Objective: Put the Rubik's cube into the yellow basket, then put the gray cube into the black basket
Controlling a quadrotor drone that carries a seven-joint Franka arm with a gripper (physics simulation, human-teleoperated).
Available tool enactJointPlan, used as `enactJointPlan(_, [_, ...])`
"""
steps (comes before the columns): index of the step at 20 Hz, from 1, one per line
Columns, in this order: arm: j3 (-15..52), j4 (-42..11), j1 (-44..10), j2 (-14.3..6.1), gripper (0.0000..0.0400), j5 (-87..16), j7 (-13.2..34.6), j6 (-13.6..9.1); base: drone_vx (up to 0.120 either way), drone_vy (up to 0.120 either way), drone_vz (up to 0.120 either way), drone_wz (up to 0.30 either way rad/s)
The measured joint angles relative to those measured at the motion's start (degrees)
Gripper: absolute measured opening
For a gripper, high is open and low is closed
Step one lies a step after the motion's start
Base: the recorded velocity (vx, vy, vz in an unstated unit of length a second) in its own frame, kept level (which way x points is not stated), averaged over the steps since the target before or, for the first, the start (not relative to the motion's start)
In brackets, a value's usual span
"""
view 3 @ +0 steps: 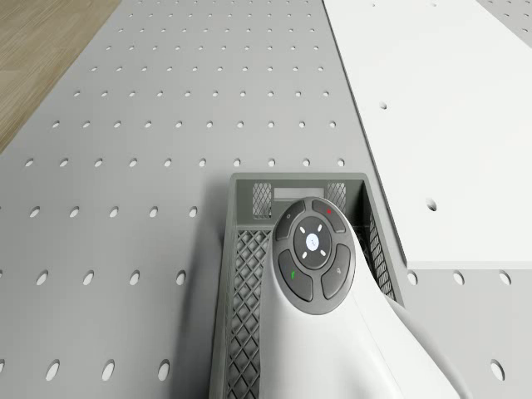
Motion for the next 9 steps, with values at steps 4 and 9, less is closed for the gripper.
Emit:
enactJointPlan(4, [2.75,-0.83,0.28,-0.1,0.0399,2.58,0.32,-1.05,0.0,0.0,0.0,0.0])
enactJointPlan(9, [4.3,-1.21,0.35,-0.28,0.04,4.08,0.53,-1.48,0.0,0.0,0.0,0.0])
